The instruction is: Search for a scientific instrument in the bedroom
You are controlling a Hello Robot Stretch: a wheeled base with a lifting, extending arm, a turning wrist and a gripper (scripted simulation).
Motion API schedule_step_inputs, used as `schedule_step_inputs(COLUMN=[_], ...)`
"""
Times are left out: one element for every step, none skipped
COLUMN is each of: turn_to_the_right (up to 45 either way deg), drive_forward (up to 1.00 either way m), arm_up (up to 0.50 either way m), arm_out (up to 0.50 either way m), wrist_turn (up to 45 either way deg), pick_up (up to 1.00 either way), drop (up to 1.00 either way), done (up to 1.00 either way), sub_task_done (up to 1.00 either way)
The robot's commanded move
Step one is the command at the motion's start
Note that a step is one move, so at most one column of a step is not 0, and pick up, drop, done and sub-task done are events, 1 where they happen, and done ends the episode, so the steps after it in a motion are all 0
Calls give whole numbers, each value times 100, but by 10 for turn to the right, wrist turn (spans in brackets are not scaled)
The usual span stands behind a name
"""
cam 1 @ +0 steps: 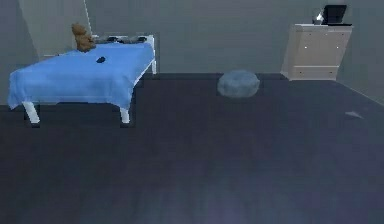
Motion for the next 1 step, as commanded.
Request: schedule_step_inputs(turn_to_the_right=[-450], drive_forward=[0], arm_up=[0], arm_out=[0], wrist_turn=[0], pick_up=[0], drop=[0], done=[0], sub_task_done=[0])
